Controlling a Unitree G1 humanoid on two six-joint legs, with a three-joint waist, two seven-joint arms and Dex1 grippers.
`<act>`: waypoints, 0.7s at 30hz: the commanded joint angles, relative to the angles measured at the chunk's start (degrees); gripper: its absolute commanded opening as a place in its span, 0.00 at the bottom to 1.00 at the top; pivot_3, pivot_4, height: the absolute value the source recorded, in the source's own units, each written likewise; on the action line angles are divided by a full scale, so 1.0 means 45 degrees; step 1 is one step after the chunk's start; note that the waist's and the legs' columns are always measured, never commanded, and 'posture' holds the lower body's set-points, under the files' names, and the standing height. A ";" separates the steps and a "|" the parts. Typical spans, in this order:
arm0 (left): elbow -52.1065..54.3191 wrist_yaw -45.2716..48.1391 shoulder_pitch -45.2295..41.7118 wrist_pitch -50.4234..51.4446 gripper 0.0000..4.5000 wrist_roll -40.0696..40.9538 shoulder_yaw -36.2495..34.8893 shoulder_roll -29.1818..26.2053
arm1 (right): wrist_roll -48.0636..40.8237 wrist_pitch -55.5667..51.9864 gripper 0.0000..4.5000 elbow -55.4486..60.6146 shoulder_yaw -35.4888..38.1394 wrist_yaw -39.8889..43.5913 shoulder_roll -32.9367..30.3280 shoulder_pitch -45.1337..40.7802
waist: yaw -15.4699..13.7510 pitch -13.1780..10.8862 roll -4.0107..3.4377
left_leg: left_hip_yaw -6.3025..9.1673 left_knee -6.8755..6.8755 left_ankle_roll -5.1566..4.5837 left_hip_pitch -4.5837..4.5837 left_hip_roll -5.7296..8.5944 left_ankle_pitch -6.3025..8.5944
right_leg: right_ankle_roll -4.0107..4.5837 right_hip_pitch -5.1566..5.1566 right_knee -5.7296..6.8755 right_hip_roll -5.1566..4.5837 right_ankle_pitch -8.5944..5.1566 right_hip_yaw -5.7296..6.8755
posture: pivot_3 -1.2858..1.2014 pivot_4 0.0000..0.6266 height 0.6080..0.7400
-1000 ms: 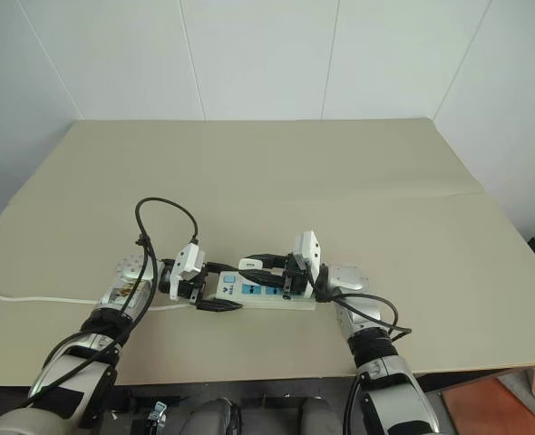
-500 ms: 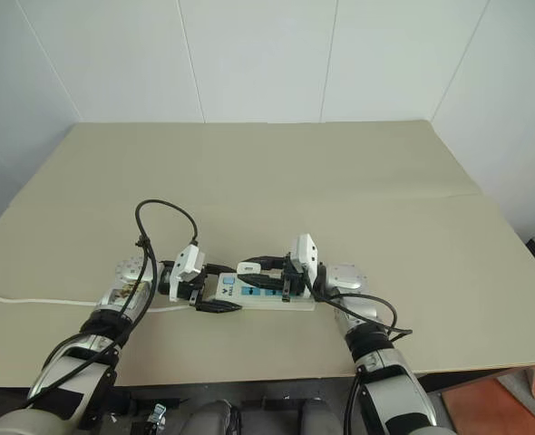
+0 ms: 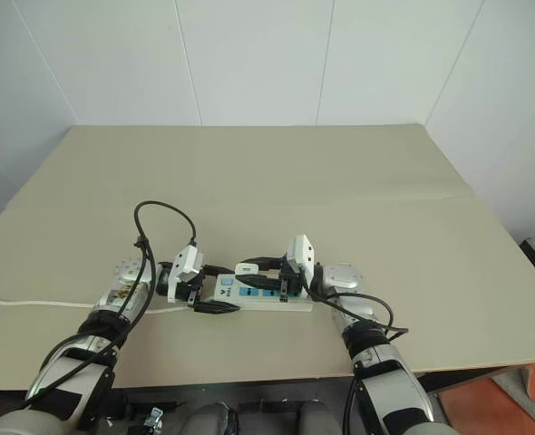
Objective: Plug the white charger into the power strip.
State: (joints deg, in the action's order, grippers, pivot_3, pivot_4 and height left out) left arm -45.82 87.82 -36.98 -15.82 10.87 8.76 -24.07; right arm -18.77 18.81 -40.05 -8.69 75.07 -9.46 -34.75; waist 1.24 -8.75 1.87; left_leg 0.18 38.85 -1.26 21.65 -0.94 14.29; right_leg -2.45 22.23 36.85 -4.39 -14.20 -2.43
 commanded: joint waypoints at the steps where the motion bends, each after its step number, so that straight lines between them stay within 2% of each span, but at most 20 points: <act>1: 0.0292 0.0657 0.0093 0.0037 0.74 -0.0134 0.0236 -0.0161 | 0.1093 -0.0942 0.26 -0.1287 -0.0391 -0.0459 -0.0335 0.0768 | -0.0001 0.0004 0.0004 | 0.0001 -0.0001 0.0000 -0.0003 -0.0001 0.0000 | 0.0001 -0.0001 0.0000 0.0000 0.0000 0.0000 | 0.52 0.24 1.00; 5: 0.0250 0.0664 0.0060 0.0015 0.74 -0.0152 0.0243 -0.0174 | 0.1171 -0.1425 0.26 -0.1074 -0.0555 -0.0312 -0.0489 0.0787 | -0.0002 0.0013 0.0012 | -0.0001 -0.0004 0.0000 -0.0011 -0.0002 0.0000 | 0.0003 -0.0004 0.0001 0.0000 -0.0002 -0.0001 | 0.52 0.24 1.00; 10: 0.0178 0.0638 0.0034 -0.0032 0.74 -0.0163 0.0239 -0.0165 | 0.1349 -0.1132 0.61 -0.0864 -0.0522 -0.0572 -0.0523 0.0943 | -0.0002 0.0092 0.0105 | 0.0002 -0.0034 0.0002 -0.0035 -0.0009 0.0002 | 0.0017 -0.0013 -0.0001 0.0003 -0.0010 0.0003 | 0.52 0.24 1.00; 15: 0.0099 0.0608 0.0002 -0.0100 0.74 -0.0206 0.0244 -0.0152 | 0.1304 -0.0806 0.99 -0.0626 -0.0456 -0.0678 -0.0571 0.1064 | -0.0003 0.0095 0.0109 | 0.0004 -0.0043 0.0003 -0.0037 -0.0009 0.0002 | 0.0020 -0.0013 -0.0006 0.0001 -0.0012 0.0002 | 0.52 0.24 1.00; 21: -0.0002 0.0690 -0.0150 0.0430 0.74 -0.0221 0.0267 -0.0162 | 0.1338 -0.0604 1.00 -0.0358 -0.0502 -0.0580 -0.0739 0.1187 | -0.0012 0.0095 0.0110 | 0.0005 -0.0050 0.0003 -0.0036 -0.0009 0.0003 | 0.0021 -0.0013 -0.0012 0.0000 -0.0013 0.0002 | 0.52 0.24 1.00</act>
State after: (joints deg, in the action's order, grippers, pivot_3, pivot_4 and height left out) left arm -45.97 87.81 -37.08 -15.51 10.58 8.84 -24.22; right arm -16.55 17.12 -37.71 -9.32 72.28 -11.13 -33.45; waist 1.19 -8.33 2.36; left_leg 0.21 38.62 -1.24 21.49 -0.98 14.30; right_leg -2.35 22.18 36.78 -4.39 -14.26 -2.42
